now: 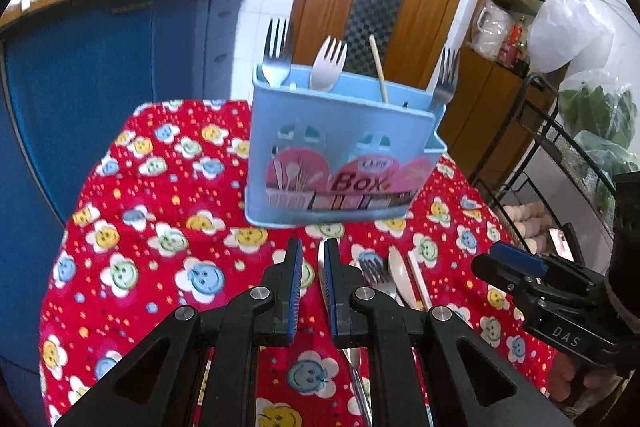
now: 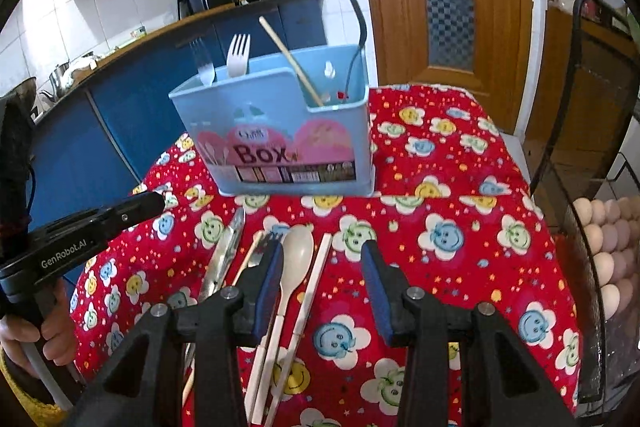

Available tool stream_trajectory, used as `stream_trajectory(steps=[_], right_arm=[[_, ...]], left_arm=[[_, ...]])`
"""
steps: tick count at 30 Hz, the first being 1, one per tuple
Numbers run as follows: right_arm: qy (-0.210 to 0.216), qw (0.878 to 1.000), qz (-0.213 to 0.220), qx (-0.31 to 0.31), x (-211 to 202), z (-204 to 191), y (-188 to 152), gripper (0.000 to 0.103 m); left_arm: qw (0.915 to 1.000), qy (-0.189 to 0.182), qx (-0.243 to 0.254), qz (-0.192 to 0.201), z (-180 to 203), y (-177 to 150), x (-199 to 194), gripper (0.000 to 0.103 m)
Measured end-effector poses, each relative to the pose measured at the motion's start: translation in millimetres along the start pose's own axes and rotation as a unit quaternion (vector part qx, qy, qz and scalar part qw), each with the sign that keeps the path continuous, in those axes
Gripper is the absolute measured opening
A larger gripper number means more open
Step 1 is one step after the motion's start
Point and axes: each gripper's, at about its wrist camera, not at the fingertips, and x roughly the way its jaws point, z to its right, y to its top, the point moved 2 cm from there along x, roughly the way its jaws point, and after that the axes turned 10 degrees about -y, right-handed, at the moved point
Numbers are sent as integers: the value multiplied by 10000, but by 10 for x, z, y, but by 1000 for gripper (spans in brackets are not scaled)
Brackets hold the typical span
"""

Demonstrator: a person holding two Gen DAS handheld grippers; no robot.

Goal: Organize utensils
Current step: 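Withdraw both tools from the blue box back to the utensils, then grasp a metal knife with the left tool while the right tool grasps a white chopstick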

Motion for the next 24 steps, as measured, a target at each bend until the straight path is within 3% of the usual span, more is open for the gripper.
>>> stream_trajectory(steps=[10,24], right_arm=[[84,9993,-375,-7,197,-44,-132,33],[193,9958,-880,164,461,-46,-211,27]], left_arm=[[9988,-231,-135,-417,-13,-154,239,11],[9953,-363,-192,-875,33,-305,508,11]])
